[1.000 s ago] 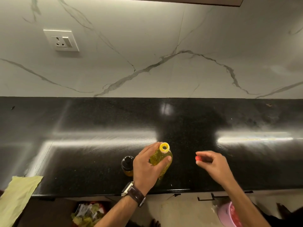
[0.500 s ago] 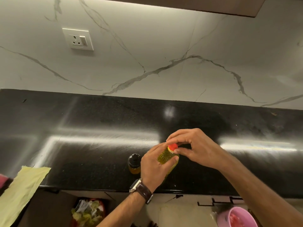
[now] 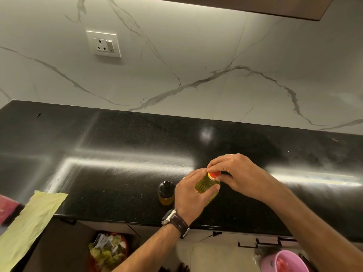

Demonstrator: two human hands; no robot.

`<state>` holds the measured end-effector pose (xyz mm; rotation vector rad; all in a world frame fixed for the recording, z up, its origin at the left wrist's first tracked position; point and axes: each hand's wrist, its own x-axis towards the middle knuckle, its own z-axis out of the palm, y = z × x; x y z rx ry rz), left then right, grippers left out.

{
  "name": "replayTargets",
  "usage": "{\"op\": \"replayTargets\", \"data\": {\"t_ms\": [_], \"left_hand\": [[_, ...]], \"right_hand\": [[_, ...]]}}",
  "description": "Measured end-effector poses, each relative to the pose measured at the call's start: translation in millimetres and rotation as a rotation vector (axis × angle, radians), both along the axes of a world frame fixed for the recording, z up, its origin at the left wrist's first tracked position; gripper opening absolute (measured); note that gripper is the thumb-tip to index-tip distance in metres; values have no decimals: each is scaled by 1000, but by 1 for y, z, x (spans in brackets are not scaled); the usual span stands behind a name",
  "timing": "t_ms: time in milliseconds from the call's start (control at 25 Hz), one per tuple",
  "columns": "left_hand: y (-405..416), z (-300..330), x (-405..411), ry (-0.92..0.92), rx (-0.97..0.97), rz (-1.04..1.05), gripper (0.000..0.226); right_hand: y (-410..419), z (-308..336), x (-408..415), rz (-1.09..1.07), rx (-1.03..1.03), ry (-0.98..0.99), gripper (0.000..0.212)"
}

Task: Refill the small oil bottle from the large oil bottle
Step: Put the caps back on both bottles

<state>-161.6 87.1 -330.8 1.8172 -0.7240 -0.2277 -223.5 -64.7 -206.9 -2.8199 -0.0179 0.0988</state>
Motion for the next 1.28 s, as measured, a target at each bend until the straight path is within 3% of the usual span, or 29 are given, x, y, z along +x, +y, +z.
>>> {"op": "replayTargets", "data": {"t_ms": [280, 440, 560, 720, 880, 1040, 1160, 1280], "left_hand": [[1, 0, 0, -13, 12, -25, 57], [2, 0, 4, -41, 46, -71, 57], [3, 1, 8, -89, 80, -101, 54], [0, 1, 14, -158, 134, -132, 56], [3, -2, 14, -176, 127, -109, 57], [1, -7, 16, -218, 138, -87, 48], [-2, -12, 12, -260, 136, -71, 59], [0, -13, 11, -253, 113, -69, 66]], "right_hand": [[1, -3, 6, 1, -244, 66, 41], [-14, -8, 11, 274, -532, -91, 45], [-29, -14, 24, 518, -631, -160, 48], [-37, -15, 44, 575, -676, -112, 70], [-27, -21, 46, 418, -638, -7, 79], [-2, -30, 28, -57, -599, -13, 71], [23, -36, 17, -390, -598, -17, 72], [40, -38, 16, -576, -595, -24, 70]]}}
